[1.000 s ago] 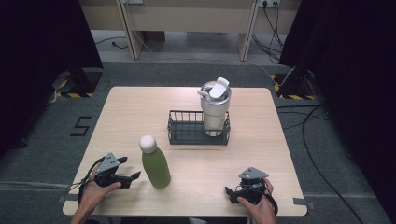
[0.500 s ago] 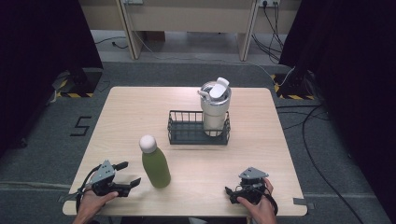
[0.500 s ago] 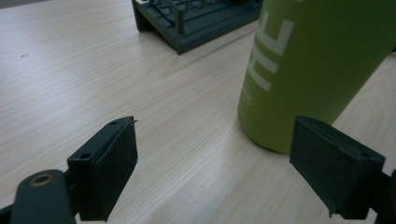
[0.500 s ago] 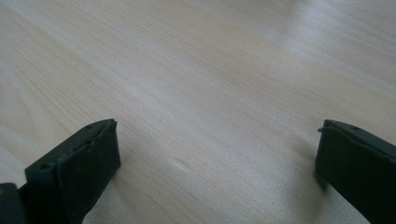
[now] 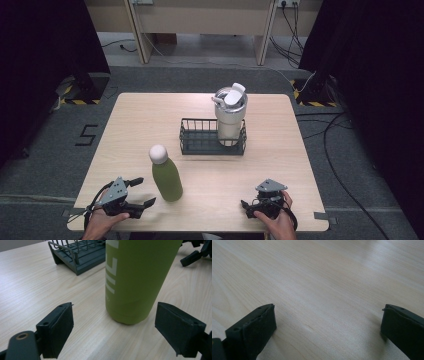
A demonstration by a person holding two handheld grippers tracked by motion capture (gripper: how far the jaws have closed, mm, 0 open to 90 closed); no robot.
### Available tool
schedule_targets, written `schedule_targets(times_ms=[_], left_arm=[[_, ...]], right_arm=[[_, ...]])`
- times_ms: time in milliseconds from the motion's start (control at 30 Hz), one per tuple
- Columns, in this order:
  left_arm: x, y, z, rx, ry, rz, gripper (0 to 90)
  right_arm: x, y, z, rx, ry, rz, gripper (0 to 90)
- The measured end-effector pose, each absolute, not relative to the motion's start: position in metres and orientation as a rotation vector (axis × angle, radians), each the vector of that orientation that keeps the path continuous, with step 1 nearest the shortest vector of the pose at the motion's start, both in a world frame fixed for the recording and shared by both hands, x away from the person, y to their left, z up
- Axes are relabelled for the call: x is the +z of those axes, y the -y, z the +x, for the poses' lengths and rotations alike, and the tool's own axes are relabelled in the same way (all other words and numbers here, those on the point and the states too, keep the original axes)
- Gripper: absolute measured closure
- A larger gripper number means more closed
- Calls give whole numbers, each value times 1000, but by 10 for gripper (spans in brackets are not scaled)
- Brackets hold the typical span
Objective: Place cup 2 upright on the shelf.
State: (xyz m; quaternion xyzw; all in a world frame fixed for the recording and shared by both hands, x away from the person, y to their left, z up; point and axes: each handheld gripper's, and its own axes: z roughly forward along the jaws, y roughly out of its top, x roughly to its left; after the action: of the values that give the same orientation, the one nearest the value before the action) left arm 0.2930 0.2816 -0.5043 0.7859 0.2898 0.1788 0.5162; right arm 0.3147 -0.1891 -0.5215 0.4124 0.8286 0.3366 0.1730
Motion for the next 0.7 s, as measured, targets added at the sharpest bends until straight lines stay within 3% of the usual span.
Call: schedule_targets(times_ms=[700], left_arm=[[-500,-263,286,401,-658,1845,151]], right_arm=[[-521,189,315,956,-2352,1169,4]])
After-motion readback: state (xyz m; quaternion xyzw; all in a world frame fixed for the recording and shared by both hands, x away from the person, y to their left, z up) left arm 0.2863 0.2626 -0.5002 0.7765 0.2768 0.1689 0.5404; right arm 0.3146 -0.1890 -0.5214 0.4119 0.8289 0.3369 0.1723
